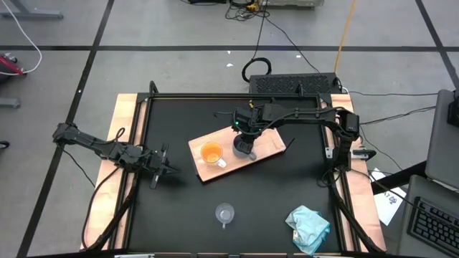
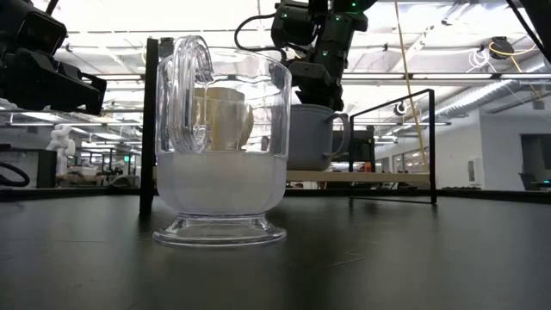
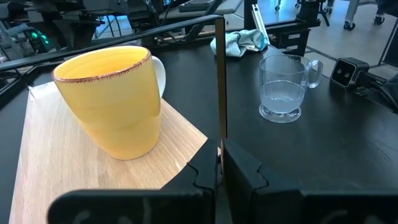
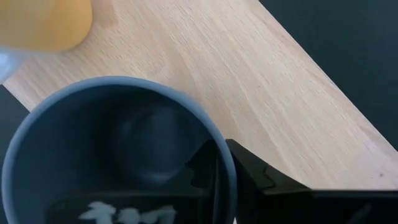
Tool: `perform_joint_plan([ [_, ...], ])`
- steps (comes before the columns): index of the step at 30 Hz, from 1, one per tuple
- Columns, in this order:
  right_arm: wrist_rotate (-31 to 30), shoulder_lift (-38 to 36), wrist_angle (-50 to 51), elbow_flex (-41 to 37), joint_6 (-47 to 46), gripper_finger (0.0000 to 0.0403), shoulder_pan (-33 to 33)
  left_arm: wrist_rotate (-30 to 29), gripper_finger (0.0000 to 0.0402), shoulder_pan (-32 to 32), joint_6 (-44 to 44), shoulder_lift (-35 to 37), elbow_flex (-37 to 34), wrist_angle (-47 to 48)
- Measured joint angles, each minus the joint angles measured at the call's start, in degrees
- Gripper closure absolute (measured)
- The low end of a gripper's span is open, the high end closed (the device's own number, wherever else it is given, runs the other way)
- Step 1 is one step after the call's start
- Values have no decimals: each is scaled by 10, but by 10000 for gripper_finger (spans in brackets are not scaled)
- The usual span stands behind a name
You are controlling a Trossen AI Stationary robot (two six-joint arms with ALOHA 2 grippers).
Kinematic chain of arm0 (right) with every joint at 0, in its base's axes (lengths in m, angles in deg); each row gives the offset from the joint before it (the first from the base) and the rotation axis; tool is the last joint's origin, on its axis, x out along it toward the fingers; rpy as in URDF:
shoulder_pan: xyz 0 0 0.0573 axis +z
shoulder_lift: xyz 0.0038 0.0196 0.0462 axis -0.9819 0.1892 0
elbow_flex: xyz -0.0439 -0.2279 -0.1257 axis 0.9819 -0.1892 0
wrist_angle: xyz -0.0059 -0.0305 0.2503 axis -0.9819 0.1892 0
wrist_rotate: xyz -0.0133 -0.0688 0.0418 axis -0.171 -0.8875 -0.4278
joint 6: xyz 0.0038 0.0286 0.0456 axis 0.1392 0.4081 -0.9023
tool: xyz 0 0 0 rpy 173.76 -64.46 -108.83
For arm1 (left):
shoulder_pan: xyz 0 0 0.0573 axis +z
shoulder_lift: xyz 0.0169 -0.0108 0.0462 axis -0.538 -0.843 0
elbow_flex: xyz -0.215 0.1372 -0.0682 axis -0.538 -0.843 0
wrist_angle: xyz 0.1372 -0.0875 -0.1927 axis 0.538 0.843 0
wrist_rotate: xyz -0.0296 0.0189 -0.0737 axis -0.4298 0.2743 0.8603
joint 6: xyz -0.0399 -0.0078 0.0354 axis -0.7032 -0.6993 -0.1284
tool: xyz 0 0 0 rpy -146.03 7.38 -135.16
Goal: Stack small to large cups/mugs on shelf
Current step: Put the gray mug on the shelf
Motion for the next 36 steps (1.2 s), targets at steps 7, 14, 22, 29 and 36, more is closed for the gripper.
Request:
perform_joint_plan([
  [7,0,0,-8,0,0,374,0,0,376,0,-1,0,0,1],
  [14,1,0,-12,0,2,366,4,0,376,0,-9,0,0,1],
  [22,1,0,-16,1,-12,317,11,0,376,0,-10,0,0,2],
  [29,2,-5,-25,1,-6,301,11,0,376,0,-10,0,0,2],
  [36,2,-44,-38,2,8,300,11,0,376,0,-10,0,0,-3],
])
